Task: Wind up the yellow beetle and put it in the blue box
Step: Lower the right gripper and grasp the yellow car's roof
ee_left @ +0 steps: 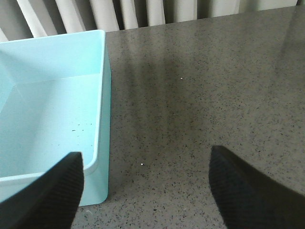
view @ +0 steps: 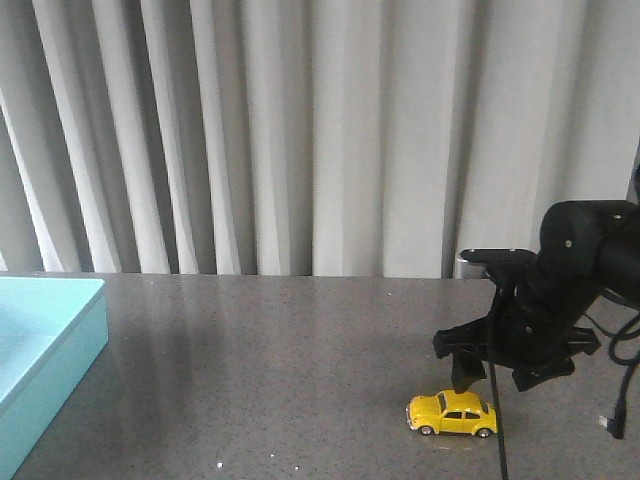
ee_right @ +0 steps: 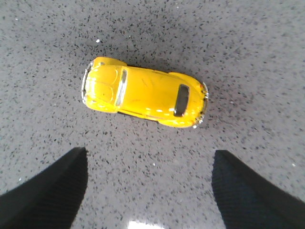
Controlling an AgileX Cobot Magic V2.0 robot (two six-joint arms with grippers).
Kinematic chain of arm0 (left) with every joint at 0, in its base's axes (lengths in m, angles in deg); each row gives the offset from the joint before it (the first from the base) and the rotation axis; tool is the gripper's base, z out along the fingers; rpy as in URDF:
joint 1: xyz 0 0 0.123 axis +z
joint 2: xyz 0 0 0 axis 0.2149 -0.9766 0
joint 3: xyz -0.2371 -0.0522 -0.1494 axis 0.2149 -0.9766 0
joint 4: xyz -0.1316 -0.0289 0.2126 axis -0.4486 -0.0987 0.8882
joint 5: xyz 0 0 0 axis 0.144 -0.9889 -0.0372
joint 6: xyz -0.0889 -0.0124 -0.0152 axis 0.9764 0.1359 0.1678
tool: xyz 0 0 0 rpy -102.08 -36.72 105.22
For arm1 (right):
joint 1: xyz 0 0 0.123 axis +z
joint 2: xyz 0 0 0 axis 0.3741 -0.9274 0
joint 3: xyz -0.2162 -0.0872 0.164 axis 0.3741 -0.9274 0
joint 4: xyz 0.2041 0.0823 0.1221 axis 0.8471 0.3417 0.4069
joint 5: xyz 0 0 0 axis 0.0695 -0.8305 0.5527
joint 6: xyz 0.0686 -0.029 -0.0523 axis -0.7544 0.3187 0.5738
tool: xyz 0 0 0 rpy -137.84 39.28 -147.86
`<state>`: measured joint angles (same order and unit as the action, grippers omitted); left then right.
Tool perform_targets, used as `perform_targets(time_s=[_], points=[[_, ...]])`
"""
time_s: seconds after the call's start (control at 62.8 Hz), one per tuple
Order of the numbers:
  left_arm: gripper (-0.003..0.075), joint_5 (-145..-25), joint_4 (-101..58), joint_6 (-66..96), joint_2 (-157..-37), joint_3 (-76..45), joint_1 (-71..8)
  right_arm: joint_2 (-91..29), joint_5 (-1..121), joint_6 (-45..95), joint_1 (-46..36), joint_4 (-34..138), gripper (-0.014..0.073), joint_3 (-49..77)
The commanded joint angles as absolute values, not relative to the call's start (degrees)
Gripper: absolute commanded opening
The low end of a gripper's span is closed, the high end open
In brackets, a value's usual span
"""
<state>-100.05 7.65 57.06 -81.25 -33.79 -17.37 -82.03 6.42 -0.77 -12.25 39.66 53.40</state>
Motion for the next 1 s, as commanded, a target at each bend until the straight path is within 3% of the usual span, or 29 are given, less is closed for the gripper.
perform_targets(time_s=[0.0, 0.35, 0.988], points=[[0.0539, -95.7, 7.3, 57.7, -81.3, -32.4, -17.7, -83.0, 4.5, -0.9, -12.5, 40.9, 0.0526, 59.9], [0.0539, -95.7, 7.3, 57.7, -81.3, -32.4, -17.7, -91.7, 0.3, -1.5, -12.5, 42.9, 0.0526, 69.4], [0.0539, -95.7, 7.3, 57.7, -81.3, -32.4, -17.7, -93.7, -0.1, -3.8, -12.5, 41.5, 0.0526, 69.4]])
